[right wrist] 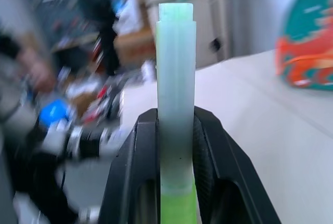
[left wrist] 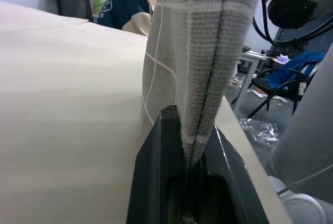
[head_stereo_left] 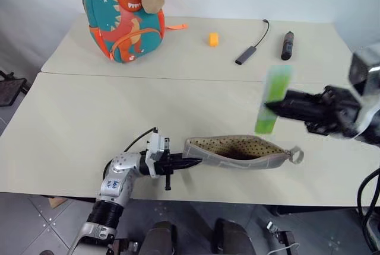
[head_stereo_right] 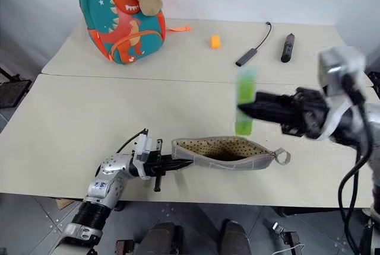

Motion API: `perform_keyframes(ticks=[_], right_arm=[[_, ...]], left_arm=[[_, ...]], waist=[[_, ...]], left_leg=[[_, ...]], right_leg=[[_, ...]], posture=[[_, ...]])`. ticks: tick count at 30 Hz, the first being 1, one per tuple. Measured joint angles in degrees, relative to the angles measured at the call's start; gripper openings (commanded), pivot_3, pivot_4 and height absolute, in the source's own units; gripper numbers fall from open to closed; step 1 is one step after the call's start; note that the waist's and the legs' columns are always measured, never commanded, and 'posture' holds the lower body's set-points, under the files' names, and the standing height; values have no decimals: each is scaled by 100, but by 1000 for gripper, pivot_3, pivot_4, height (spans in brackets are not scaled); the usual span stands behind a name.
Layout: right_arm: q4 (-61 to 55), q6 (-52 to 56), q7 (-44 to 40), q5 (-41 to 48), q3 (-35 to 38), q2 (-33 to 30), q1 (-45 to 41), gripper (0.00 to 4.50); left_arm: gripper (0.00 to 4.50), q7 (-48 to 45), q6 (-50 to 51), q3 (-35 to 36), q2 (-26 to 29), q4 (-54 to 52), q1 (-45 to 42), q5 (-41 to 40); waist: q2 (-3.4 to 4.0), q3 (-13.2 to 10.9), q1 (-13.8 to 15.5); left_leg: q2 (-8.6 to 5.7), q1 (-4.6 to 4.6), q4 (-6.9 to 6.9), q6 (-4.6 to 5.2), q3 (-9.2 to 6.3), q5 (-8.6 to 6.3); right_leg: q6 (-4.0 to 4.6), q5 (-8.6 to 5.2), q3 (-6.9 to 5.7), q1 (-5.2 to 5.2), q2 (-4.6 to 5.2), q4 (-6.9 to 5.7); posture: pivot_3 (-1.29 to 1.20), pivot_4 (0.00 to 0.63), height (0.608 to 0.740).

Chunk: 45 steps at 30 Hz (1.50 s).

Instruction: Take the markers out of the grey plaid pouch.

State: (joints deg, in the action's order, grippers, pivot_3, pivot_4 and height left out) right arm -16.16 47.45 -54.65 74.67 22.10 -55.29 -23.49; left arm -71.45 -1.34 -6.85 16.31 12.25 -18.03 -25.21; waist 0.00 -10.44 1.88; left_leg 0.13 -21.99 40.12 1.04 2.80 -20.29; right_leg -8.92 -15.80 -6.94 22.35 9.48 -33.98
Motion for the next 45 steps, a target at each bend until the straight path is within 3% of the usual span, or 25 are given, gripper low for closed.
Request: perform_keyframes(ticks=[2, 6, 14, 22, 26, 30, 35, 39, 43, 44, 45], right_arm=[[405, 97, 35, -358, 199, -368, 404, 422], [1537, 125, 91, -2094, -74, -1493, 1445, 422], [2223, 2, 429, -3673, -960, -1314, 1494, 422], [2473, -847, 309, -4328, -1036, -796, 1310, 3091], [2564, -1913, -52, -4460, -408, -656, 1542, 4412], [2450, -2976, -418, -4383, 188, -419, 1505, 4463], [1658, -2580, -712, -3467, 454, -252, 786, 3212], [437, -1793, -1234, -2778, -151, -419, 439, 1779], [-84, -1878, -1544, -3066, -780, -429, 437, 340], [-158, -2116, -1638, -3306, -962, -426, 458, 55], [-215, -2338, -1715, -3522, -1161, -371, 462, 55]], left_arm=[[0, -4, -138, -11, -53, 48, -23, 56], [0, -63, -349, -37, -76, 131, -41, 99], [0, -104, -546, -125, -163, 206, -51, 234], [0, 22, -602, -106, -168, 205, -55, 282], [0, 107, -626, -56, -132, 195, -47, 282], [0, 214, -765, 84, -79, 229, -53, 299], [0, 262, -1188, 128, -95, 486, -199, 442], [0, 366, -1403, 143, -193, 679, -340, 523], [0, 420, -1430, 143, -205, 697, -340, 530], [0, 428, -1431, 140, -214, 696, -333, 530], [0, 434, -1432, 137, -230, 694, -306, 530]], waist=[[0, 0, 31], [4, 2, 62], [21, 12, -59], [22, 12, -34], [22, 12, -30], [23, 11, -56], [23, 11, -60], [20, 10, -31], [20, 10, -2], [20, 10, -6], [20, 10, -18]], left_leg=[[-3, -3, 0, 3, 5, -1], [-5, -6, -1, 10, 20, -1], [2, -2, 0, 7, 26, 3], [-3, -6, 3, 9, 24, 3], [-5, -8, 1, 10, 23, 4], [-1, -6, 1, 10, 27, 4], [4, -3, 4, 7, 24, 6], [1, -10, 5, 7, 9, 6], [-10, -16, 9, 13, 7, 3], [-10, -15, 9, 13, 8, 3], [-10, -15, 8, 13, 9, 3]], right_leg=[[-1, 1, 1, 1, 1, 1], [-5, 3, 8, 9, 4, 1], [-10, 5, 11, 12, 3, 0], [-15, 8, 13, 10, 4, 4], [-18, 9, 11, 9, 4, 10], [-19, 10, 13, 10, 3, 9], [-19, 11, 12, 9, 1, 7], [-15, 13, 6, 8, 1, 11], [-17, 16, 6, 7, 6, 14], [-17, 16, 6, 7, 6, 14], [-17, 16, 6, 7, 6, 14]], posture=[[0, 150, 740], [0, 150, 740], [0, 150, 740], [0, 150, 740], [0, 150, 740], [0, 150, 740], [0, 150, 740], [0, 150, 740], [0, 150, 740], [0, 150, 740], [0, 150, 740]])
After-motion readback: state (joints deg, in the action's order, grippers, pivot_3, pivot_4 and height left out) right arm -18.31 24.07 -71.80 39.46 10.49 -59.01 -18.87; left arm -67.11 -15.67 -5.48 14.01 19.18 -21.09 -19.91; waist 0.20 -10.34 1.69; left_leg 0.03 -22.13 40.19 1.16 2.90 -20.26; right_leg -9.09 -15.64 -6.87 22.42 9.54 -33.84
